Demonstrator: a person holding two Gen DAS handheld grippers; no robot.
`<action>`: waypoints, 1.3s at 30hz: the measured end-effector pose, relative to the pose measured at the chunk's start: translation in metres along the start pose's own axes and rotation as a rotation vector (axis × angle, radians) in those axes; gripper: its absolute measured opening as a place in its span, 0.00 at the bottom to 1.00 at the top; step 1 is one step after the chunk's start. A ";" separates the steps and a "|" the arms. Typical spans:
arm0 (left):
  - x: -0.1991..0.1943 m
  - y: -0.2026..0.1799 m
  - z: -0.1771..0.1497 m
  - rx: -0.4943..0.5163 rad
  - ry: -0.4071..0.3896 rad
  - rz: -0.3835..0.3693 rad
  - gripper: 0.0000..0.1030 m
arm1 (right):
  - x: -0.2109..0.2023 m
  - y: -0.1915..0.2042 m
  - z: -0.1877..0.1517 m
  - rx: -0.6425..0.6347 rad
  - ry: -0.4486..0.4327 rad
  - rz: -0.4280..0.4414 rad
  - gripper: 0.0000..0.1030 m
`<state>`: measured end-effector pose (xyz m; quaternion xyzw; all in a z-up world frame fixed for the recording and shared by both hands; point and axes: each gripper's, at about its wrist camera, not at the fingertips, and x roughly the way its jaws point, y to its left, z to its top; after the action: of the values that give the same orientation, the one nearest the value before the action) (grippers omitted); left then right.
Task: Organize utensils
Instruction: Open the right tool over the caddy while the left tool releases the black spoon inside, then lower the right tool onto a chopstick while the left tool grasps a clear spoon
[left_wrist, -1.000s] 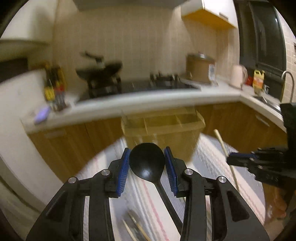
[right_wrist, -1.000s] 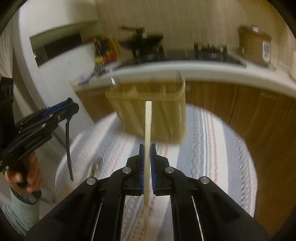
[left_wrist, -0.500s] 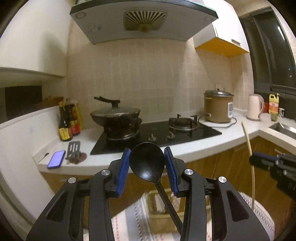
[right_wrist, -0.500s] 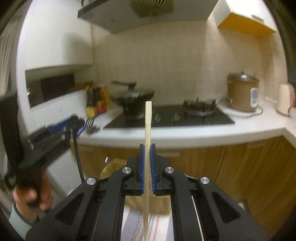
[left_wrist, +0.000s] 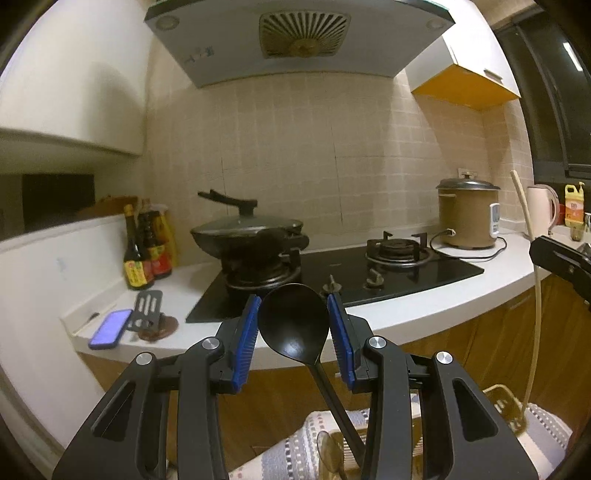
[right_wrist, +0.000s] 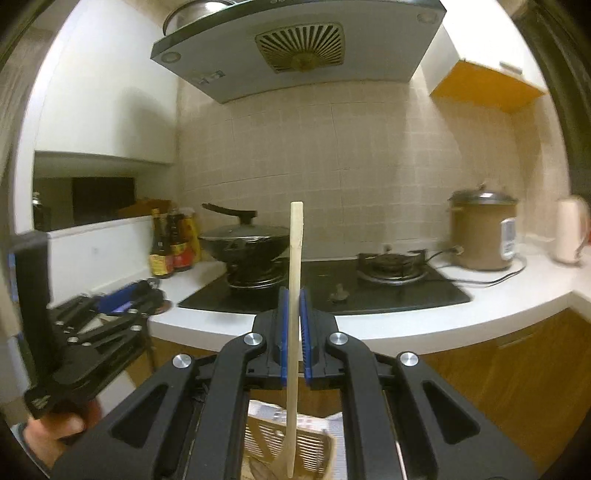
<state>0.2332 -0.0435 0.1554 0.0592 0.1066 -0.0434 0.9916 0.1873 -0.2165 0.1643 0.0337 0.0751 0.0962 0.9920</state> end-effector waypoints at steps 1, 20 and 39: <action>0.004 0.000 -0.005 0.001 0.000 -0.002 0.34 | 0.004 -0.002 -0.004 0.008 0.001 0.004 0.04; 0.001 -0.004 -0.046 0.016 0.023 -0.032 0.50 | -0.005 -0.007 -0.058 -0.003 0.062 0.029 0.05; -0.082 0.057 -0.063 -0.204 0.332 -0.329 0.60 | -0.075 0.007 -0.069 0.026 0.404 0.136 0.23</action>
<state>0.1458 0.0265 0.1179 -0.0531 0.2798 -0.1831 0.9409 0.1028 -0.2206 0.1072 0.0317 0.2713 0.1669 0.9474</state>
